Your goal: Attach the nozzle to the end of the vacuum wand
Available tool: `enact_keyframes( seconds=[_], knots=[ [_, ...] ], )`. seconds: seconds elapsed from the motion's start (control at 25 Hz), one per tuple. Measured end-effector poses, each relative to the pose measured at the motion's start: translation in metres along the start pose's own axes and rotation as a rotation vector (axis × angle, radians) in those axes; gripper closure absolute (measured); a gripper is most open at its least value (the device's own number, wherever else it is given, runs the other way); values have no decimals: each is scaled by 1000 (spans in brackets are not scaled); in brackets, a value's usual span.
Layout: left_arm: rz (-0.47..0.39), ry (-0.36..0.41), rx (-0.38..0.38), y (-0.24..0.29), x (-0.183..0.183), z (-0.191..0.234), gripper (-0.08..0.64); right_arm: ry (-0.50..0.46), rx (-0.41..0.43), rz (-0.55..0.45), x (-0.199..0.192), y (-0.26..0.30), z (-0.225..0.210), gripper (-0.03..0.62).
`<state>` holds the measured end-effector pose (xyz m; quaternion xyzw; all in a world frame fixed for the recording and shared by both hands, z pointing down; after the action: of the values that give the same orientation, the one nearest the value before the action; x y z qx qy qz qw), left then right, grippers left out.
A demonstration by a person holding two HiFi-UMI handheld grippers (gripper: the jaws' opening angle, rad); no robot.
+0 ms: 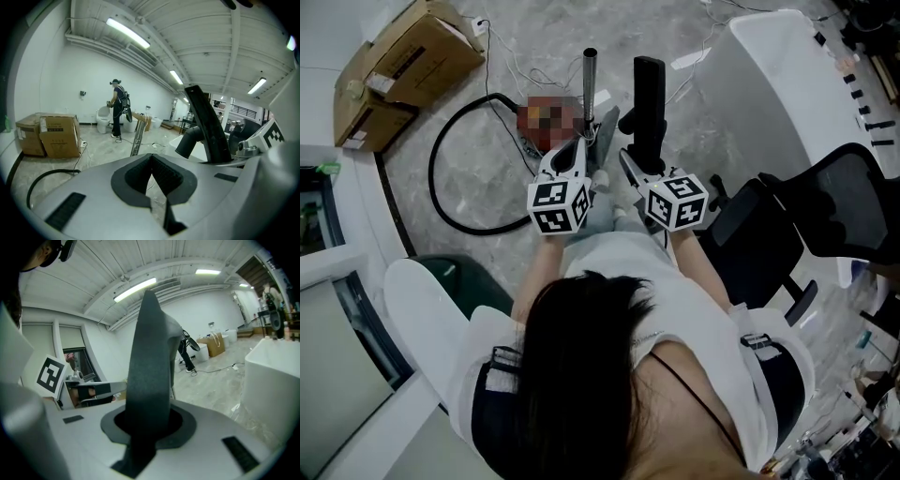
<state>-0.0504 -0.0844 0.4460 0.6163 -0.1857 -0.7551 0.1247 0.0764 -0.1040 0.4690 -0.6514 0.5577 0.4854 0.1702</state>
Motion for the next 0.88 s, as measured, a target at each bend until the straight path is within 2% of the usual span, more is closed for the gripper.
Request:
enact_keyframes(
  seconds=[0.2,0.72,0.88],
  knots=[
    [-25,12,-4,12,7,0,557,6,-25,-11,2,-4,-11,514],
    [11,27,-13,48,10,13,552,21,-35,17,7,13,-32,514],
    [13,41,-25,62,14,20,474,30,-32,21,10,23,-37,514]
  ],
)
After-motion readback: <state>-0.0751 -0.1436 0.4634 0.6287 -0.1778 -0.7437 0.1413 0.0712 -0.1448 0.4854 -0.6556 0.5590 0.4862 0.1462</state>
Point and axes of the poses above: the fingertips, and each gripper's own axes: y forward along the fingers, z to its left, x out of its top, the point moved 3 cm from there along -y, backward along the fingers, and after that the axes turned 9 degrees about x, right-handed, at the moved point
